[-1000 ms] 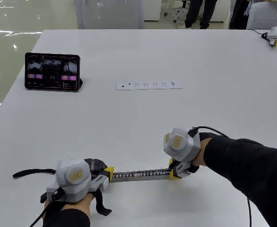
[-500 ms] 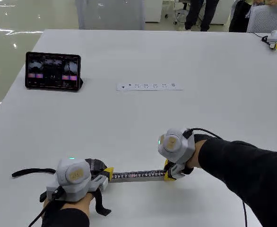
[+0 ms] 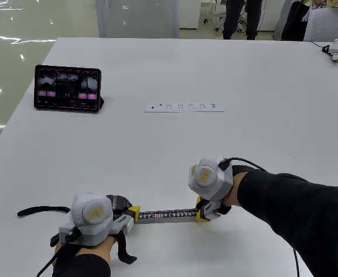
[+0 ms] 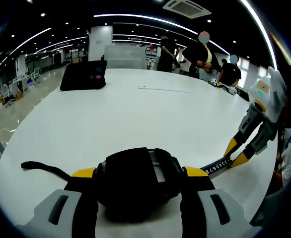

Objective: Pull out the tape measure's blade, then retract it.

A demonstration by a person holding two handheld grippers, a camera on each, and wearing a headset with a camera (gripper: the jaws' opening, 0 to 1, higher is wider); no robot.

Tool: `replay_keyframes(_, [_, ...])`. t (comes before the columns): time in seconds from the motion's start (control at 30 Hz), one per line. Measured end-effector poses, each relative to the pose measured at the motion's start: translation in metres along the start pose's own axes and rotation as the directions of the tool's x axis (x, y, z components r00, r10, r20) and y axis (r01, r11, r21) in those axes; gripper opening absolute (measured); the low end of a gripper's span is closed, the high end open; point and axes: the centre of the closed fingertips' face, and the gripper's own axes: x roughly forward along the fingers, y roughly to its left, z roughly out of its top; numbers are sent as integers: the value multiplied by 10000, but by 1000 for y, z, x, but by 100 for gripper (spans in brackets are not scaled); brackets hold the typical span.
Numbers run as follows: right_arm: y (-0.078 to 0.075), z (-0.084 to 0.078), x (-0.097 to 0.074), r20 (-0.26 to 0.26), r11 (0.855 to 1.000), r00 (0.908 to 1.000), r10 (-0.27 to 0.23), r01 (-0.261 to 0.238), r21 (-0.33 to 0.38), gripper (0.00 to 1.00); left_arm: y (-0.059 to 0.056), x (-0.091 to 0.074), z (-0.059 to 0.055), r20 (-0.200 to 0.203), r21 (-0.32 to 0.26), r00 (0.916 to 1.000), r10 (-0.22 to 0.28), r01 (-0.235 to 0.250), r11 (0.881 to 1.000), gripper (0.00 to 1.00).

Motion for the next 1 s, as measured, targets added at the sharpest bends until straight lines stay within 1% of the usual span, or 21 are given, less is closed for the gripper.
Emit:
replay_keyframes(0.3, [1, 7, 3, -116, 10000, 9999, -25, 24, -52, 10, 0, 0, 0, 27, -4, 10000, 11, -11, 10000, 63])
replay_keyframes(0.43, [1, 9, 4, -19, 9999, 10000, 56, -57, -157, 10, -1, -1, -1, -64, 14, 10000, -6, 6, 10000, 63])
replay_keyframes(0.53, [1, 11, 5, 34, 10000, 10000, 51, -51, 4, 10, 0, -1, -1, -131, -8, 9999, -11, 11, 10000, 63])
replay_keyframes(0.73, [1, 15, 6, 60, 10000, 10000, 74, -74, -7, 10, -1, -1, -1, -147, -32, 9999, -14, 14, 10000, 63])
replay_keyframes(0.83, [1, 17, 6, 5, 9999, 9999, 119, -119, -21, 10, -1, -1, -2, -161, -14, 9999, -7, 7, 10000, 63])
replay_keyframes(1.0, [1, 19, 6, -35, 10000, 10000, 57, -58, -31, 10, -1, -1, -2, -233, 20, 9997, -43, 43, 10000, 63])
